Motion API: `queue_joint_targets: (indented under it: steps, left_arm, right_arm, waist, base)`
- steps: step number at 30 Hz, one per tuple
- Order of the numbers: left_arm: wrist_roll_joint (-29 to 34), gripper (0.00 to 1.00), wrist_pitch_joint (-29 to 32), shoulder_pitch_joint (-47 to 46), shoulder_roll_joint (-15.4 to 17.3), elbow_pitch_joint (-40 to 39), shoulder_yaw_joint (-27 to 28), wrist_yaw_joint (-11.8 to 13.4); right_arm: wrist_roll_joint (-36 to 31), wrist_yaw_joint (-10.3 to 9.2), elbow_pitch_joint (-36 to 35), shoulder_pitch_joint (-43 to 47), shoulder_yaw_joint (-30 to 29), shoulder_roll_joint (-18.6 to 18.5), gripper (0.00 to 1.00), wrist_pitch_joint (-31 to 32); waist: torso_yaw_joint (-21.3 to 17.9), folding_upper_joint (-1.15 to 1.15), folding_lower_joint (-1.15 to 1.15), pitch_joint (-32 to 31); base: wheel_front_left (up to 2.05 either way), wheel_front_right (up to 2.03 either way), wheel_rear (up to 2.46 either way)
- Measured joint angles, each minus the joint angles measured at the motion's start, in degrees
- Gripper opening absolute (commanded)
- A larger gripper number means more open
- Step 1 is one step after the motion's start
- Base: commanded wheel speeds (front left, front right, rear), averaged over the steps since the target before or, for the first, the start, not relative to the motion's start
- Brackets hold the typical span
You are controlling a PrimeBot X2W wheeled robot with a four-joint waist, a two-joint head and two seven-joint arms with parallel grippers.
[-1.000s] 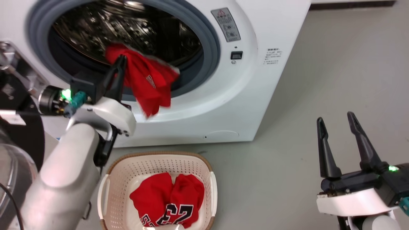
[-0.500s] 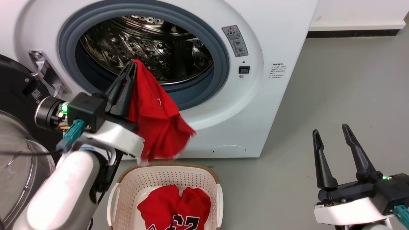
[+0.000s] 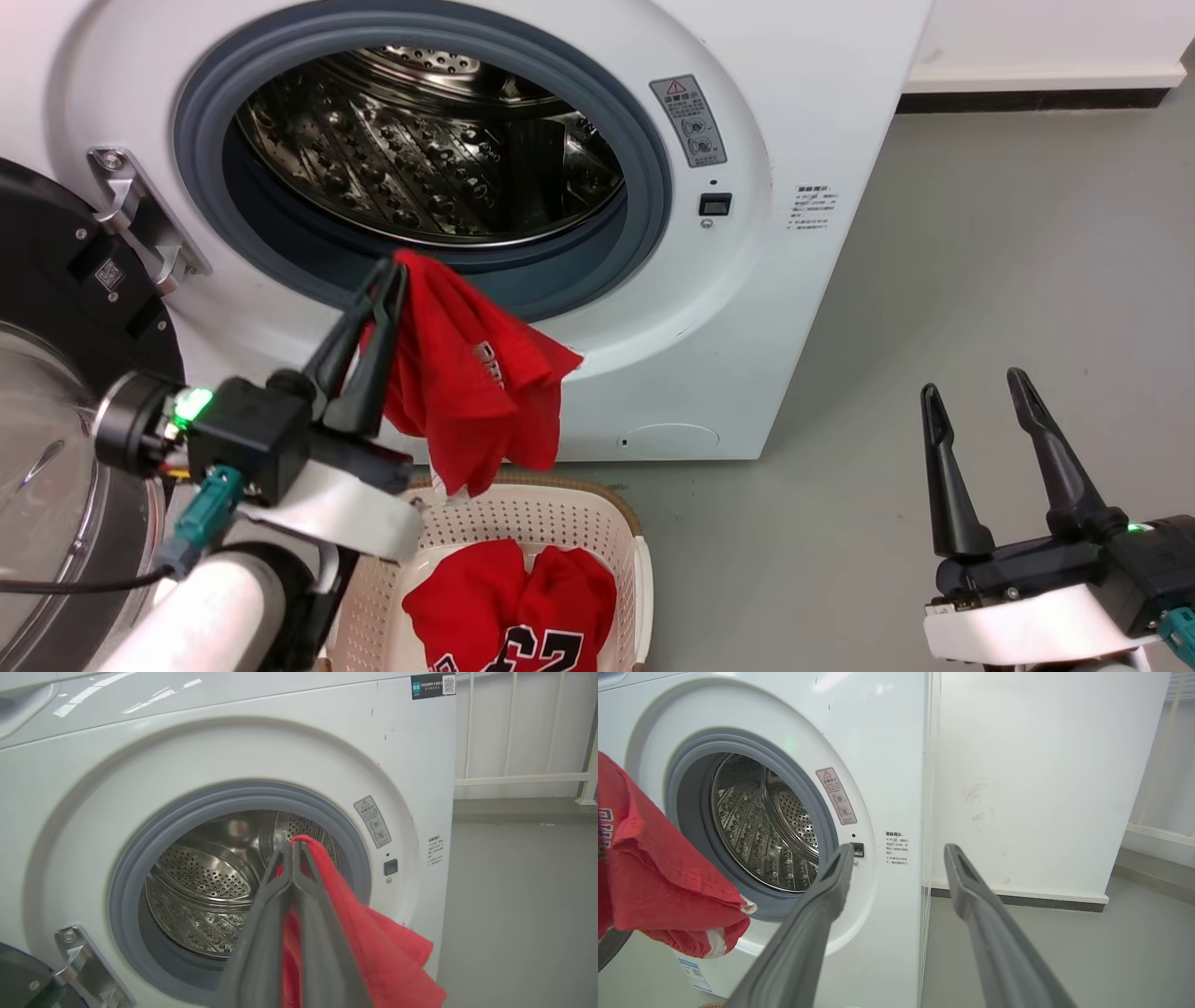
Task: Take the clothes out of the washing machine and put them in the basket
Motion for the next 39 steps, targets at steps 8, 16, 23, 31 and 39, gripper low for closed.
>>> queue_joint_targets:
  steps: [8, 16, 23, 31, 39]
  left_arm:
    - [-1.98, 0.0, -1.34, 4.95, -0.97, 3.56, -1.85, -0.25]
    - [-3.78, 0.0, -5.5, 5.57, -4.78, 18.3, -4.88, -3.9]
    - [-4.0, 0.0, -8.84, 0.77, -9.87, 36.86, -7.38, -8.1]
    - [-4.2, 0.0, -10.77, -9.32, -15.14, 59.36, -8.17, -13.1]
    - [-2.49, 0.0, -11.34, -18.9, -18.92, 76.8, -10.15, -16.12]
  right_arm:
    - [-0.01, 0.0, -0.36, -0.45, -0.74, 0.0, 1.0, 0.0]
    - [-0.48, 0.0, -0.96, -3.11, -0.76, 0.0, 1.0, 0.0]
    - [-0.73, 0.0, -1.85, -6.71, -0.73, 0.01, 1.0, 0.0]
    - [-0.43, 0.0, -2.7, -11.12, -1.31, -0.02, 1.0, 0.0]
    - [0.7, 0.0, -3.56, -14.39, -1.76, -0.02, 1.0, 0.0]
  waist:
    - [0.04, 0.0, 0.0, 2.09]
    - [-0.27, 0.0, 0.0, 6.9]
    - [-1.39, 0.0, 0.01, 13.01]
    - [-3.49, 0.0, 0.01, 21.48]
    - [-6.04, 0.0, 0.01, 29.43]
  base:
    - [0.0, 0.0, 0.0]
    - [0.0, 0.0, 0.0]
    - [0.0, 0.0, 0.0]
    - [0.0, 0.0, 0.0]
    - [0.0, 0.0, 0.0]
